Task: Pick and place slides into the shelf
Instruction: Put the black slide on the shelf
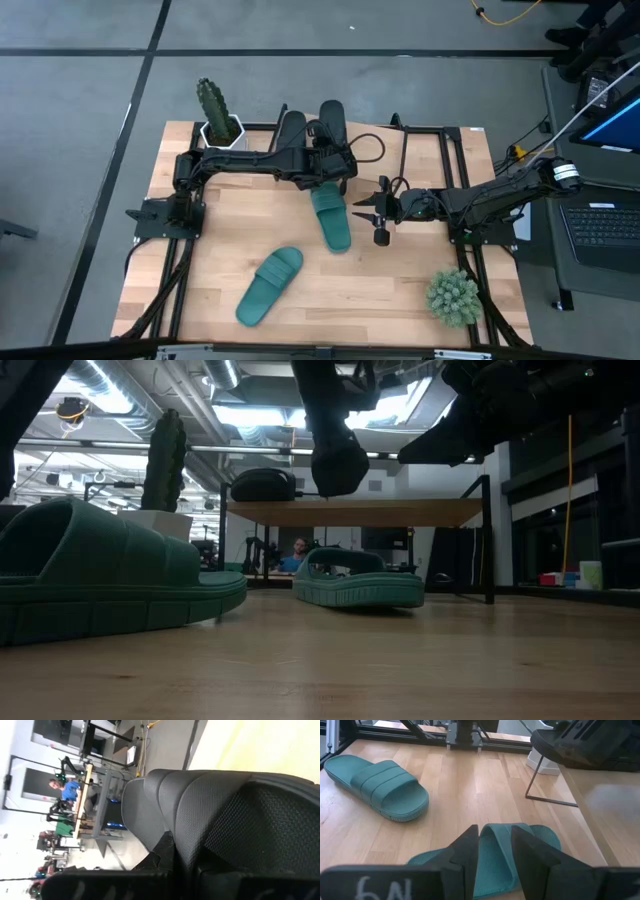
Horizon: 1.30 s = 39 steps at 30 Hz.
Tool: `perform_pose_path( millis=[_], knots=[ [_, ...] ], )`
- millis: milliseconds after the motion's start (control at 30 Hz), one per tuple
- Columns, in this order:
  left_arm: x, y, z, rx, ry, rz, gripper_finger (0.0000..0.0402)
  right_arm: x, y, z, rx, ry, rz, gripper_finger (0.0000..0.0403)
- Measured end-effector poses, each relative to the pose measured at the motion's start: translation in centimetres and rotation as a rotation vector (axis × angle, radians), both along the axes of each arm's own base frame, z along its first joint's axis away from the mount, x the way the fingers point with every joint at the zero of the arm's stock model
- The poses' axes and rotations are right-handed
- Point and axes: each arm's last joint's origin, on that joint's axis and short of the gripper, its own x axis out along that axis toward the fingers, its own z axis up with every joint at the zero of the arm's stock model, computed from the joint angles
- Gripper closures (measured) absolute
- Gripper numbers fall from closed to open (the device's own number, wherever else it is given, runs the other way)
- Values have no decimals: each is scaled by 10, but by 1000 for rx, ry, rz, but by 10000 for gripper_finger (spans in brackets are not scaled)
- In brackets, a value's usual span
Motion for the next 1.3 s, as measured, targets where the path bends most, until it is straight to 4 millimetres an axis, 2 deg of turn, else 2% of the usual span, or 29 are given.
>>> perform_pose_path(
  millis=[600, 1300],
  knots=[
    [-11, -2, -9, -73, 55, 37, 399, 0, 0, 0, -3, 5, 1, 286],
    [-12, -4, -11, -121, 66, 20, 399, 0, 0, -1, -4, 6, 1, 286]
  ],
)
